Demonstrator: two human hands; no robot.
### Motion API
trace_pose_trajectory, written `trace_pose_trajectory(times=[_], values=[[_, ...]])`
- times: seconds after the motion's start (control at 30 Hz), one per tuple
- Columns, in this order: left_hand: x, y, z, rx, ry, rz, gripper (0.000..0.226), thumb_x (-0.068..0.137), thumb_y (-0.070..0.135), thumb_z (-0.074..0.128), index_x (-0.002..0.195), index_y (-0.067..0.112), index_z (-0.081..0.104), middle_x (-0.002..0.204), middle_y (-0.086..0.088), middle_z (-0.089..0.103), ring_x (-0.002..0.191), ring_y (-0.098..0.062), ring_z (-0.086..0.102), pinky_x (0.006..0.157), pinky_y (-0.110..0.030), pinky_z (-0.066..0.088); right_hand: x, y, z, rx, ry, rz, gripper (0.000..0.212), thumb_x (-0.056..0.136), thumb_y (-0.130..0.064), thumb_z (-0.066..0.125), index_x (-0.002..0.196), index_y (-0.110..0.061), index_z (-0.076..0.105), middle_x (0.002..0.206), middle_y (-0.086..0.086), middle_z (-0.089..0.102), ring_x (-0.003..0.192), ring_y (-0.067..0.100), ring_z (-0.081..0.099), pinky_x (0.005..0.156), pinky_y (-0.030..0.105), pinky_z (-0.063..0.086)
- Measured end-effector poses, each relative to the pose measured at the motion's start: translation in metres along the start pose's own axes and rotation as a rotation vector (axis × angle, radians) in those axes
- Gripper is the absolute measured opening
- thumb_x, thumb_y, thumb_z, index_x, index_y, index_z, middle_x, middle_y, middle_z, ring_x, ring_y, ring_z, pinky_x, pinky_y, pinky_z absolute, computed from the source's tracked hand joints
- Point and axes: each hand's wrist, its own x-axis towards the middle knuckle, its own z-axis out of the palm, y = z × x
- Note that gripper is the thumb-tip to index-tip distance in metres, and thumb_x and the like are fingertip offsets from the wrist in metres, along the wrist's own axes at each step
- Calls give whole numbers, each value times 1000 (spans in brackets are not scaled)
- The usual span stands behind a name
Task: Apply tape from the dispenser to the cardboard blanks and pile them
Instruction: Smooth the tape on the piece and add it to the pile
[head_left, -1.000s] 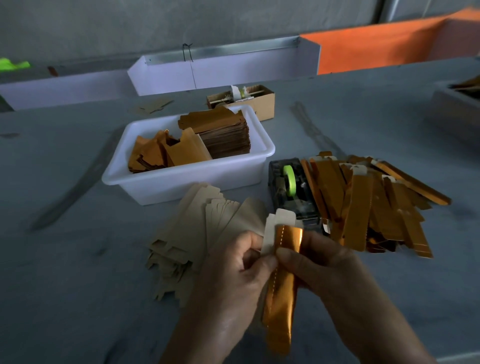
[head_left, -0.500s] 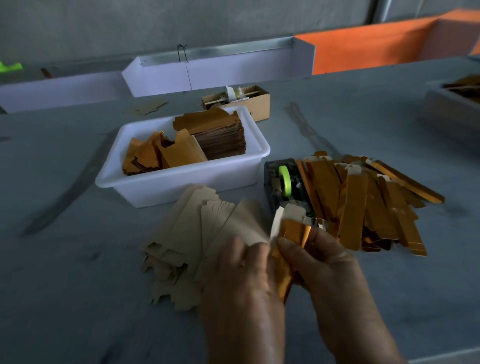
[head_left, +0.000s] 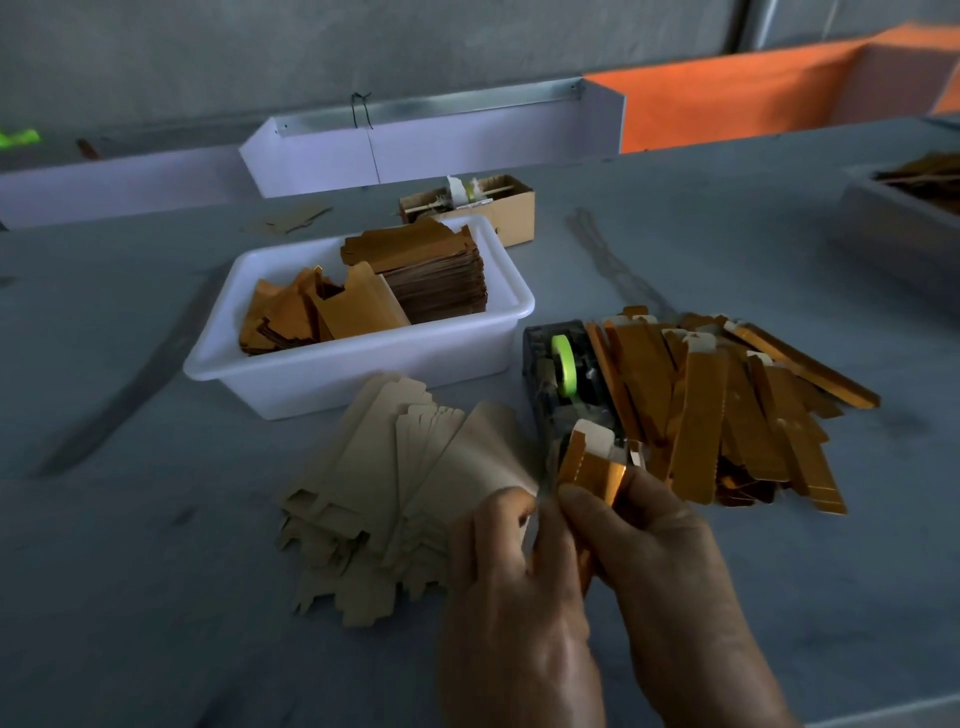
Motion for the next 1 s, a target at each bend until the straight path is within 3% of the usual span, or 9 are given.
trace_pose_trajectory(times=[0.1,0.2,0.33,0.43,0.5,0.63,0.7,0.83,1.0], values=[[7,-6,-9,-424,13,-323,24,73,20,74,85,38,63,89,9,65,79,-4,62,62,-23,55,-2,-2,0,154,-39,31,5,80,-11,65,76,-10,69,70,9,67,69,25,63,74,39,52],[12,-20,-16,-923,-248,-741,19,60,40,71,76,28,69,70,5,71,64,-11,68,55,-29,53,-4,-4,-1,269,-99,78,11,72,-16,66,76,-7,68,66,6,60,63,17,56,66,32,49],[16,-30,-21,-984,-235,-693,13,76,20,72,68,30,74,57,-3,67,47,-14,61,45,-24,45,-5,-5,1,1,-36,-50,8,81,-24,65,79,-17,68,71,6,67,68,22,62,67,36,55],[19,-37,-21,-989,-156,-703,16,79,13,69,66,21,74,55,-12,63,43,-15,53,41,-25,41,3,-14,-9,-344,176,-323,2,79,-38,61,81,-37,61,85,-10,64,76,2,60,56,13,44],[22,-41,-22,-1010,-95,-700,16,80,11,69,65,17,73,58,-22,59,43,-18,48,43,-25,37,16,-21,-23,-471,244,-398,7,85,-32,59,81,-37,60,94,-8,62,79,5,58,58,13,39],[26,-41,-23,-1032,-21,-685,21,79,10,69,60,19,71,50,-7,49,38,-7,37,35,-16,27,36,-24,-34,-617,124,-363,17,90,-24,57,76,-34,61,76,-12,62,65,3,58,51,9,37],[27,-40,-20,-1026,-40,-679,20,79,11,69,61,20,72,51,-5,51,41,-7,38,37,-16,28,42,-23,-30,-649,101,-360,16,89,-24,59,75,-32,62,72,-11,62,66,6,59,55,13,40],[26,-42,-17,-1037,-79,-719,18,79,13,70,64,23,74,62,-8,60,58,-18,48,55,-26,36,53,-24,-22,-791,76,-278,17,88,-37,57,88,-23,68,95,0,64,93,25,59,84,43,51],[27,-40,-14,-1030,-80,-762,13,77,18,72,66,23,75,62,-5,64,56,-15,54,52,-28,40,56,-31,-16,-819,61,-242,18,88,-35,59,82,-21,68,89,1,64,89,26,59,88,47,48]])
